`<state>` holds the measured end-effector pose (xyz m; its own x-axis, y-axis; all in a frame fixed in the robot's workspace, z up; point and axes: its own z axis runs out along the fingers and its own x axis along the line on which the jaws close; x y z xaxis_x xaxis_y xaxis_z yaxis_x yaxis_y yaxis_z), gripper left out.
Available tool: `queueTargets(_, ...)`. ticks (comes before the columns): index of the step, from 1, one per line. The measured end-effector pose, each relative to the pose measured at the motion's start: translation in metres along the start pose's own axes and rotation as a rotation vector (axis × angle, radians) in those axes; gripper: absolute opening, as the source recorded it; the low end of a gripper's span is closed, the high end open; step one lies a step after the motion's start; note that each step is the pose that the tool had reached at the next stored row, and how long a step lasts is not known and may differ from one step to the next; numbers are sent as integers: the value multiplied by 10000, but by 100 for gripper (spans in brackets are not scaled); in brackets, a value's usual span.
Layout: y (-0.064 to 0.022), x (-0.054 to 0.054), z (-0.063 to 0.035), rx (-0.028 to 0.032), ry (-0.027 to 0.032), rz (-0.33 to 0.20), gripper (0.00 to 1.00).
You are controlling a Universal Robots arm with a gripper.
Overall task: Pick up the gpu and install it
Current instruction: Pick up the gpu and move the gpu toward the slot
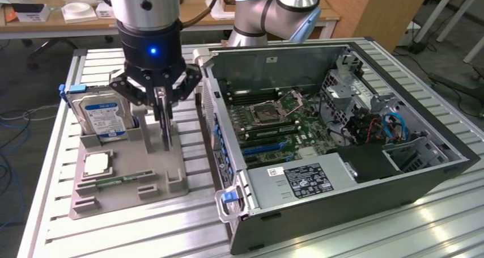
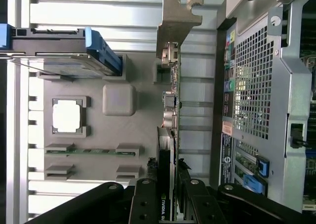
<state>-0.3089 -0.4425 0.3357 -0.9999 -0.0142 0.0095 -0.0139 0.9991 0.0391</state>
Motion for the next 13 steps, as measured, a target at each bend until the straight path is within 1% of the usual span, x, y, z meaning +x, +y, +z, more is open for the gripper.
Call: queueTargets(13,3,1,-87,0,-1,0,26)
